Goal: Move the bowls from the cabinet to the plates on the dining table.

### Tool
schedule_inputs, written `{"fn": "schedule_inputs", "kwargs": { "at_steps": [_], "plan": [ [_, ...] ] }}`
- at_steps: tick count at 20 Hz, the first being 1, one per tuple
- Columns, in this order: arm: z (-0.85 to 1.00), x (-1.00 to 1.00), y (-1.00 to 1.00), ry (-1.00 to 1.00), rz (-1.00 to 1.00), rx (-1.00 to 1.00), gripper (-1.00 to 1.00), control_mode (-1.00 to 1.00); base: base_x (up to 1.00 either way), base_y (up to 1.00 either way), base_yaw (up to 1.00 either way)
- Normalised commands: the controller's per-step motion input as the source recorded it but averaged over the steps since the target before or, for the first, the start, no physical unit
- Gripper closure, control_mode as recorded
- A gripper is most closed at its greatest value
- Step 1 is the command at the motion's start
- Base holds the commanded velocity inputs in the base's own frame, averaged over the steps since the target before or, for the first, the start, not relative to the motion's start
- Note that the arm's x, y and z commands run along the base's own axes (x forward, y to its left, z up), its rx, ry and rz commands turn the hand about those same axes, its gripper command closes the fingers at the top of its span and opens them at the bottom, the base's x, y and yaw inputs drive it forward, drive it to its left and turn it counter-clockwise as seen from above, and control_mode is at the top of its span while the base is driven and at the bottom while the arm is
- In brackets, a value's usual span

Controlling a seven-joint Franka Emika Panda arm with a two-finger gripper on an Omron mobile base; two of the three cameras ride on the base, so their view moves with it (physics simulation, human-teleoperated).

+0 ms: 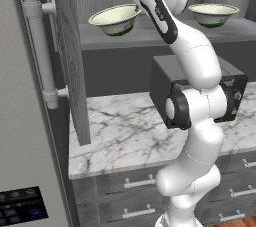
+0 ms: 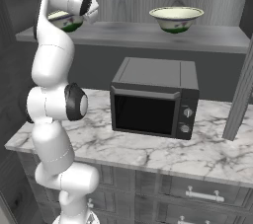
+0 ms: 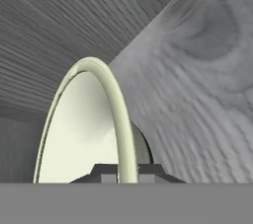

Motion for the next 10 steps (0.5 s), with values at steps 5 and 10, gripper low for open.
{"fn": "schedule_inputs", "kwargs": {
  "at_steps": [5, 10],
  "plan": [
    [0.0, -0.54, -0.11, 0.0, -0.06, 0.01, 1.0, -1.0, 0.0, 0.0, 0.0],
    [0.0, -0.75, -0.18, -0.08, -0.04, 0.05, 1.0, -1.0, 0.0, 0.0, 0.0]
  ]
}}
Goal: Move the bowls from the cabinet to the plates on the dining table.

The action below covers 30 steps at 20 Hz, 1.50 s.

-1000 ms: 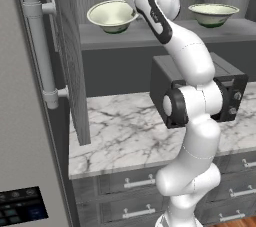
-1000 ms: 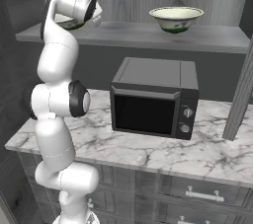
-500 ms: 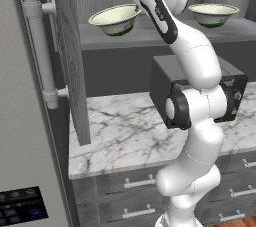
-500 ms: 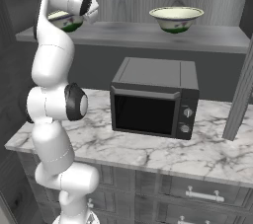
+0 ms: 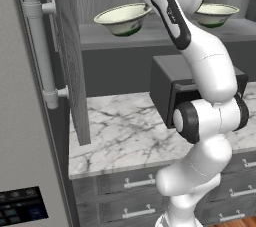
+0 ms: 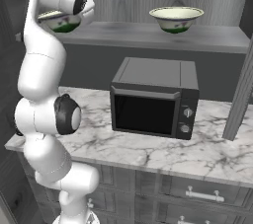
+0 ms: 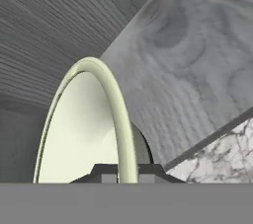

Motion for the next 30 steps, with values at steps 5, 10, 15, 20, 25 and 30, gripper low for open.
{"fn": "schedule_inputs", "kwargs": {
  "at_steps": [5, 10, 15, 20, 25, 30],
  "plan": [
    [0.0, -0.78, -0.18, -0.11, 0.0, 0.03, 1.0, -1.0, 0.0, 0.0, 0.0],
    [0.0, -0.85, -0.1, -0.05, 0.0, 0.04, 1.0, -1.0, 0.0, 0.0, 0.0],
    [0.0, -0.88, -0.15, 0.0, 0.0, 0.06, 1.0, -1.0, 0.0, 0.0, 0.0],
    [0.0, -0.83, -0.24, 0.0, 0.0, 0.09, 1.0, -1.0, 0.0, 0.0, 0.0],
    [0.0, -0.76, -0.27, 0.01, 0.0, 0.09, 1.0, -1.0, 0.0, 0.0, 0.0],
    [-0.05, -0.8, -0.24, 0.02, -0.01, 0.08, 1.0, -1.0, 0.0, 0.0, 0.0]
  ]
}}
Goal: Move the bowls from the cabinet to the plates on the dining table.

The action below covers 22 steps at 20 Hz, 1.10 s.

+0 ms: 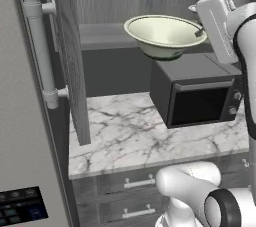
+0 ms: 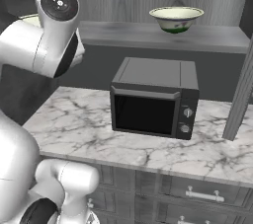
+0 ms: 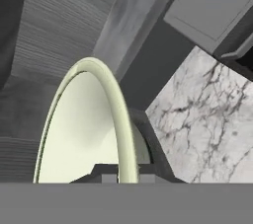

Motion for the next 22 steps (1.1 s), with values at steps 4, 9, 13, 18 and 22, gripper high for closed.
{"fn": "schedule_inputs", "kwargs": {
  "at_steps": [4, 9, 13, 18, 22],
  "plan": [
    [-0.26, -0.79, -0.24, 0.01, -0.02, 0.03, 1.0, -1.0, 0.0, 0.0, 0.0],
    [-0.42, -0.79, -0.28, 0.0, -0.02, 0.0, 1.0, -1.0, 0.0, 0.0, 0.0],
    [-0.34, -0.74, -0.3, 0.0, -0.01, 0.0, 1.0, -1.0, 0.0, 0.0, 0.0],
    [-0.23, -0.48, -0.18, 0.0, 0.0, 0.0, 1.0, -1.0, 0.0, 0.0, 0.0],
    [0.0, 0.0, 0.0, 0.0, 0.0, 0.0, 1.0, -1.0, 0.0, 0.0, 0.0]
  ]
}}
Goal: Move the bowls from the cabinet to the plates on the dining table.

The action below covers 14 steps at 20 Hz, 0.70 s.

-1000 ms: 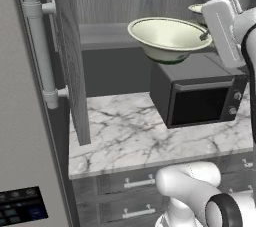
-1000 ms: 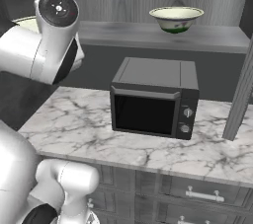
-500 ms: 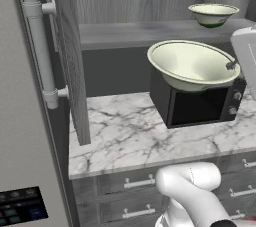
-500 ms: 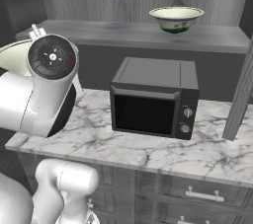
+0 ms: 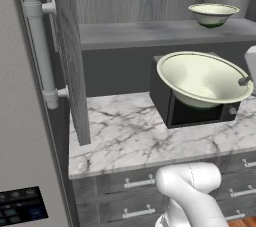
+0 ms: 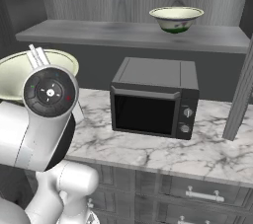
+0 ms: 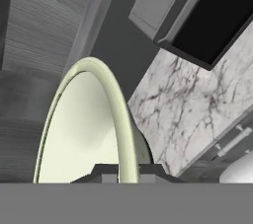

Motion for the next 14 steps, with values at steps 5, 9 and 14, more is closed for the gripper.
{"fn": "schedule_inputs", "kwargs": {
  "at_steps": [5, 9, 14],
  "plan": [
    [0.0, 0.0, 0.0, 0.0, 0.0, 0.0, 1.0, -1.0, 0.0, 0.0, 0.0],
    [0.0, 0.0, 0.0, 0.0, 0.0, 0.0, 1.0, -1.0, 0.0, 0.0, 0.0],
    [0.0, 0.0, 0.0, 0.0, 0.0, 0.0, 1.0, -1.0, 0.0, 0.0, 0.0]
  ]
}}
